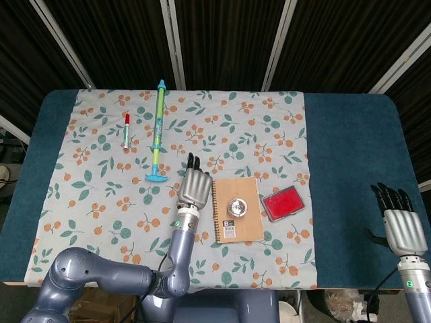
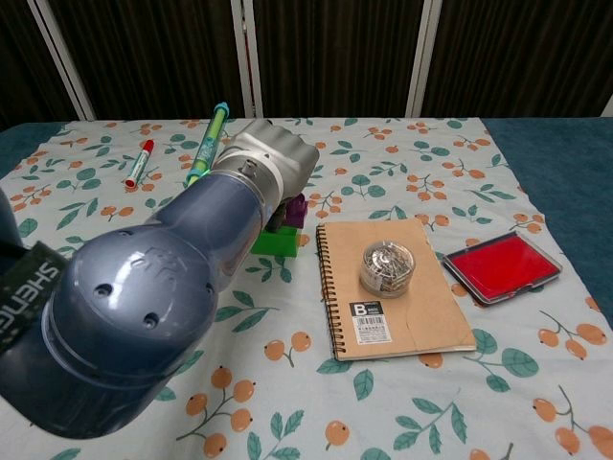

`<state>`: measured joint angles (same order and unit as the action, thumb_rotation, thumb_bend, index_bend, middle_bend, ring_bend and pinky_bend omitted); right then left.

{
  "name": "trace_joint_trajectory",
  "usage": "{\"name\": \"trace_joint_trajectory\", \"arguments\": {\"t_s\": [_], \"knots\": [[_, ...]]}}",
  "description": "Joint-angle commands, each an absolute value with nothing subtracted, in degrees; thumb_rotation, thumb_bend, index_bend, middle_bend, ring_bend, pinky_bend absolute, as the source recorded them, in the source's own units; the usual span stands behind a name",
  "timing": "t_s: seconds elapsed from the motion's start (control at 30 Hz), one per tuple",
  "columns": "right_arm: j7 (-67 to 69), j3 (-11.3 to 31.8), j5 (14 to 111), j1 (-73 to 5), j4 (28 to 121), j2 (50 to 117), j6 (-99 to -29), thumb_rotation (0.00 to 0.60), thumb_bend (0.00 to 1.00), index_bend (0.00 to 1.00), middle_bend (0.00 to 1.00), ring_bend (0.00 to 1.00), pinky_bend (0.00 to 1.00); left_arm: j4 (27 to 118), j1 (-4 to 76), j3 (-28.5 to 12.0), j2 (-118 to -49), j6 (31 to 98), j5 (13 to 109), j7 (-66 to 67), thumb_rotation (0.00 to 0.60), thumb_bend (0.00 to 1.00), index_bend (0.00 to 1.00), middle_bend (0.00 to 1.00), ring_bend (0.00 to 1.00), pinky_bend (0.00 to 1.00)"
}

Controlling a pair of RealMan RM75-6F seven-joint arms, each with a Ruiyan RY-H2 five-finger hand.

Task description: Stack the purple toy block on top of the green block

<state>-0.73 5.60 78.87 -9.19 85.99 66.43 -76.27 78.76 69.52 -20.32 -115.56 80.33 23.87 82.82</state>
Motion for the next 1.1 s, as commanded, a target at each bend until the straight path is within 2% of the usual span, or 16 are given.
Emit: {"name": "trace_joint_trajectory", "arguments": {"t_s": [0.03, 1.1], "knots": [[-0.8, 5.6, 78.8, -9.2, 86.0, 66.5, -76.2, 0.6, 0.22, 0.02, 0.06, 0.09, 0.0, 78.9, 69.3, -20.3, -115.4, 80.4, 23.9, 82.9, 0.6, 0.44, 0.56, 0.52, 0.1, 0.0], [-1.7, 5.6, 78.5, -9.2, 86.4, 66.5, -76.1, 0.6, 0.22, 0.02, 0.06, 0.09, 0.0, 75.4, 68.1, -18.9, -116.9, 78.9, 25.6, 83.7, 0.6, 0.44, 0.56, 0.52, 0.1, 0.0]]}}
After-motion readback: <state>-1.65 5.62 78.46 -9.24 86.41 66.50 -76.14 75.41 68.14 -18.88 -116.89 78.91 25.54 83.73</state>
